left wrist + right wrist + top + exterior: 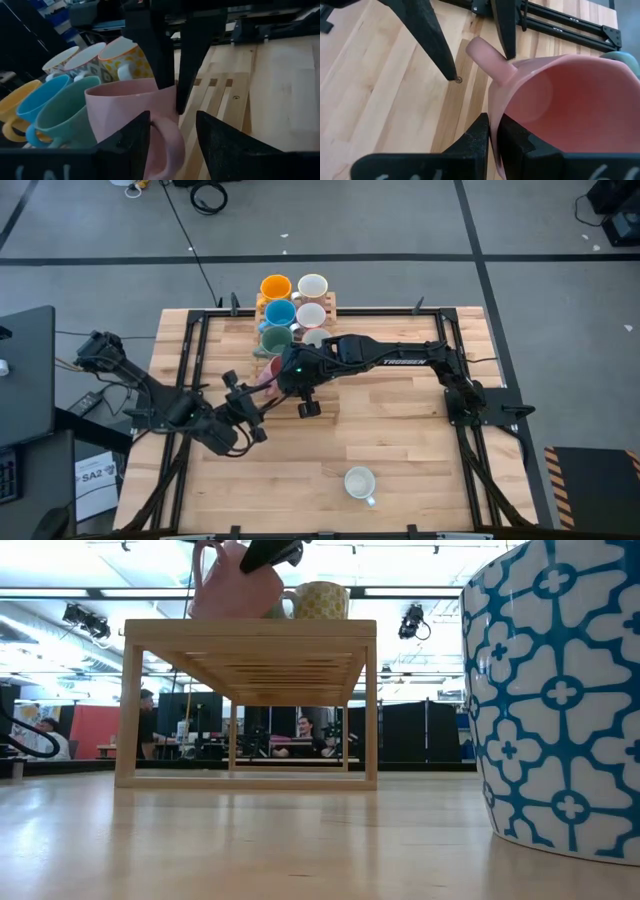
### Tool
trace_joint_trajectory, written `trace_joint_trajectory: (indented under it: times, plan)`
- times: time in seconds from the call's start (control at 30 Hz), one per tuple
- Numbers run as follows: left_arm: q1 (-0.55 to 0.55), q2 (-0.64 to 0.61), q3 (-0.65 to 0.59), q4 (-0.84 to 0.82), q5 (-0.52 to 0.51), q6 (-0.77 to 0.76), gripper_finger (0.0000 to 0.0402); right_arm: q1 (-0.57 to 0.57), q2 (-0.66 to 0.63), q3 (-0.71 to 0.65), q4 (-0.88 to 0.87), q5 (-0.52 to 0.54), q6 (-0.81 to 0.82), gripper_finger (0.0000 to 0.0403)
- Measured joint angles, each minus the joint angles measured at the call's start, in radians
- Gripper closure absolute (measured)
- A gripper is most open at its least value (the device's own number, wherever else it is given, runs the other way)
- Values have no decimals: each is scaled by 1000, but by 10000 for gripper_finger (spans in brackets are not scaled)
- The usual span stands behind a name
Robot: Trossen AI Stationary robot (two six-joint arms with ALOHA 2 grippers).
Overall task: Place coffee mugs
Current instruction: Put the pink mug on the shelf
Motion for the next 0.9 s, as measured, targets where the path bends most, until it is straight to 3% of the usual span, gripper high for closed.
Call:
trace_joint_trajectory:
  times: [0.9]
  plan:
    - [-26,0,0,-128,-63,-40,251,0,0,0,17,0,-1,364]
